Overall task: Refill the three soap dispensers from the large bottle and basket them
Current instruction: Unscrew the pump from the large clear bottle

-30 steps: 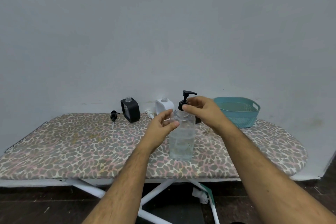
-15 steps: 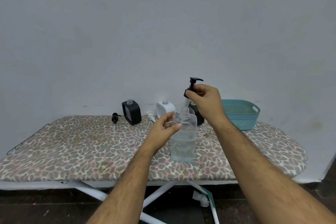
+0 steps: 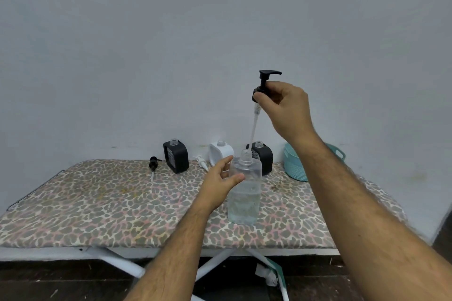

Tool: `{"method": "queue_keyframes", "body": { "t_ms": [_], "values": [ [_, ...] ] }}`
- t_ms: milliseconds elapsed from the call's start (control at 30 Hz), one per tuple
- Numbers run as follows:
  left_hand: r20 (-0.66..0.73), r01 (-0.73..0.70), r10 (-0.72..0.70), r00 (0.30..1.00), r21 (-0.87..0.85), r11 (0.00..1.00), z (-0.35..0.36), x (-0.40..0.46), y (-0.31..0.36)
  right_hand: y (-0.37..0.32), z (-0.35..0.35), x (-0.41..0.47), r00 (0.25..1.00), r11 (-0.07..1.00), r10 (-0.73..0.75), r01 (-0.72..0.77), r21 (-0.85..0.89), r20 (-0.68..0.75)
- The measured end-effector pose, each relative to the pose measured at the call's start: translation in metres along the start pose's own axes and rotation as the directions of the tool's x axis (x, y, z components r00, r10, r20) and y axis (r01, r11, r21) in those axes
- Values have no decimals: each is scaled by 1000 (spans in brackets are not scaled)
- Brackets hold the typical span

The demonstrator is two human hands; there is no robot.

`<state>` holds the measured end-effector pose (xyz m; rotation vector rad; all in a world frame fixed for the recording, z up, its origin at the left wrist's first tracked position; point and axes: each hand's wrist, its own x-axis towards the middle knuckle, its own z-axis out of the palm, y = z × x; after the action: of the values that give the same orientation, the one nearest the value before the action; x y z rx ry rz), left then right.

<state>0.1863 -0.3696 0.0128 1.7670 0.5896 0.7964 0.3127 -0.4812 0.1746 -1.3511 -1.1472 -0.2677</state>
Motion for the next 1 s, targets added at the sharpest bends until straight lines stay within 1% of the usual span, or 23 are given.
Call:
{"method": "queue_keyframes", "body": {
  "t_ms": [200,667,1000],
  "values": [
    [-8,0,0,1000,6,1000,1,-1,-1,-5,-2,0,999,1000,2,-1,22,-51],
    [-13,-1,2,1000,23,1000,2,-4,-1,-11,-5,-6,999,1000,2,-2,3,-54],
    [-16,2,-2,1000,36,999,2,-5,0,-12,-11,-5,995,999,33,-32,18,-92]
  ]
}}
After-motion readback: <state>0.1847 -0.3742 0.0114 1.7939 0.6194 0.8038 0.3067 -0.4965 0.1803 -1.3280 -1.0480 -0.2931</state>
